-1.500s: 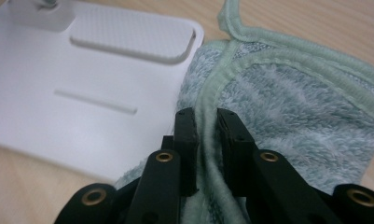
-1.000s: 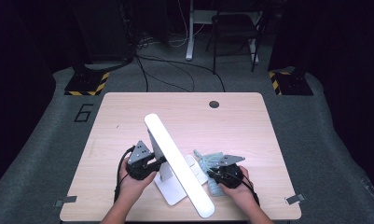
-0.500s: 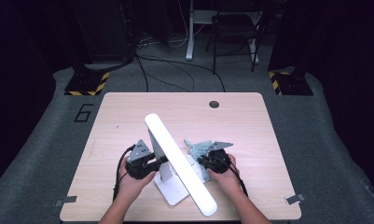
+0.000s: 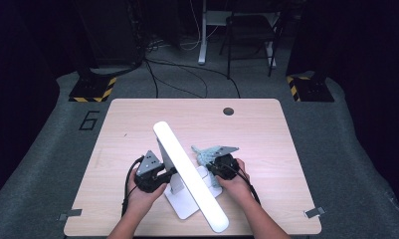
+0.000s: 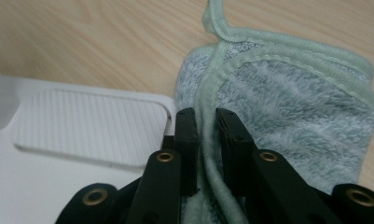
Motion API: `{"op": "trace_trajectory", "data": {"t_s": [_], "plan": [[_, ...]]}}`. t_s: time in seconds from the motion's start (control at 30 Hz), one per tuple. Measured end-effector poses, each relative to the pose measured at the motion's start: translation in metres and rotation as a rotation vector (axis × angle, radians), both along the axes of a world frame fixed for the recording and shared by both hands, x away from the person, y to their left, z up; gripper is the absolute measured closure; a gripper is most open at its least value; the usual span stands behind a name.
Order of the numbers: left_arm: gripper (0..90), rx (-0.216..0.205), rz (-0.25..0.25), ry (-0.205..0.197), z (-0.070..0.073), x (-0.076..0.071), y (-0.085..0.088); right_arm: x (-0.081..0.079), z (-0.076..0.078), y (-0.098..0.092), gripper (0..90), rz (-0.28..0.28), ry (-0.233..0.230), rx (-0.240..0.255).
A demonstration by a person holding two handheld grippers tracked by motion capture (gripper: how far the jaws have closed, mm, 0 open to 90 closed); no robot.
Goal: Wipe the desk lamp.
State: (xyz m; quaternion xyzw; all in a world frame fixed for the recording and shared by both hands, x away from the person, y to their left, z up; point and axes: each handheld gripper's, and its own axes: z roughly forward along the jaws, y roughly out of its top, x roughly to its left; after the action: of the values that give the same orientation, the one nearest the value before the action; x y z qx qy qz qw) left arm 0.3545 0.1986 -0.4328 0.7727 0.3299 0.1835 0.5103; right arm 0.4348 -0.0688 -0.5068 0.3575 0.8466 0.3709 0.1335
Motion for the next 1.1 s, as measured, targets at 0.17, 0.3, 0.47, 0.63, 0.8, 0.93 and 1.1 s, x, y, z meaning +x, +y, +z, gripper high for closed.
{"op": "trace_trajectory", "data": {"t_s": [0.17, 0.3, 0.47, 0.63, 0.8, 0.93, 1.1], "plan": [[75.0, 0.000, 0.014, -0.006, 0.000, -0.001, -0.001, -0.017, 0.000, -0.013, 79.5, 0.005, 0.001, 0.005], [74.7, 0.002, 0.020, -0.006, 0.000, -0.002, -0.001, -0.045, 0.001, -0.029, 79.4, 0.016, -0.006, -0.009], [74.6, 0.005, 0.022, -0.007, 0.000, -0.002, -0.001, -0.066, 0.002, -0.044, 79.4, 0.020, 0.000, 0.018], [74.7, -0.010, 0.024, -0.007, -0.001, -0.002, -0.001, -0.085, 0.000, -0.057, 79.1, 0.023, -0.009, 0.052], [75.2, -0.011, -0.001, -0.004, -0.001, -0.002, 0.001, -0.096, -0.002, -0.063, 78.8, -0.019, -0.080, 0.043], [75.1, -0.013, -0.001, -0.003, -0.001, -0.002, 0.001, -0.096, -0.002, -0.066, 78.5, -0.041, -0.095, 0.042], [75.1, -0.020, 0.004, -0.012, -0.002, -0.003, 0.000, -0.094, -0.002, -0.074, 78.1, -0.076, -0.116, 0.026]]}}
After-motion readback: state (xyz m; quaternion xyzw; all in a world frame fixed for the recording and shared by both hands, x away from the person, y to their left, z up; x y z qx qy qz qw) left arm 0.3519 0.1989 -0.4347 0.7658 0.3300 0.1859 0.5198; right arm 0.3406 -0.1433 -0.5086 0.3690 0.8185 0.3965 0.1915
